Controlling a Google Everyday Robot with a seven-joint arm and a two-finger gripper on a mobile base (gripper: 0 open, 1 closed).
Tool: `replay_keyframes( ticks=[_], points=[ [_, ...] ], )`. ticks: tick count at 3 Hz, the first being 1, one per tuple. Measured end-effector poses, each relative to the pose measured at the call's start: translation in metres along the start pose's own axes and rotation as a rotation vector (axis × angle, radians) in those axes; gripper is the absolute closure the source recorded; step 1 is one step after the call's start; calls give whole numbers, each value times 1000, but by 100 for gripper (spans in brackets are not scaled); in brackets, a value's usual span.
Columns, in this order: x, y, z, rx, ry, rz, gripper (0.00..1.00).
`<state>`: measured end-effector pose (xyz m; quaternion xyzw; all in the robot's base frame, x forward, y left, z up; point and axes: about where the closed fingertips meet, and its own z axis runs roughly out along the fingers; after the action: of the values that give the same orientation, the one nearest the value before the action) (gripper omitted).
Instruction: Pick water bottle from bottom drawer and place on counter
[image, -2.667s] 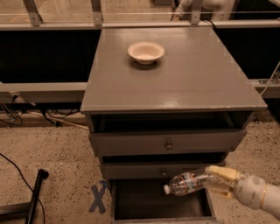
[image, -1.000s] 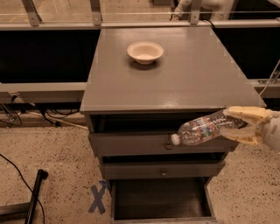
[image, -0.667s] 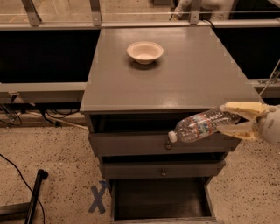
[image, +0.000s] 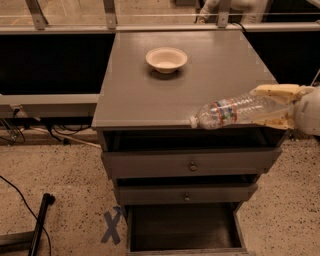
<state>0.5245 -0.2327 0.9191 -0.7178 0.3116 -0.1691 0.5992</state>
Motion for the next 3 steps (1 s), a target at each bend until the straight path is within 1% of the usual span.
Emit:
replay_keyframes(
  ticks=[1,2,3],
  points=[
    [34,-6,19,-22,119,78,100],
    [64,-6,39,-59,166,154,100],
    [78,-4,60,-101,163,202,85]
  ],
)
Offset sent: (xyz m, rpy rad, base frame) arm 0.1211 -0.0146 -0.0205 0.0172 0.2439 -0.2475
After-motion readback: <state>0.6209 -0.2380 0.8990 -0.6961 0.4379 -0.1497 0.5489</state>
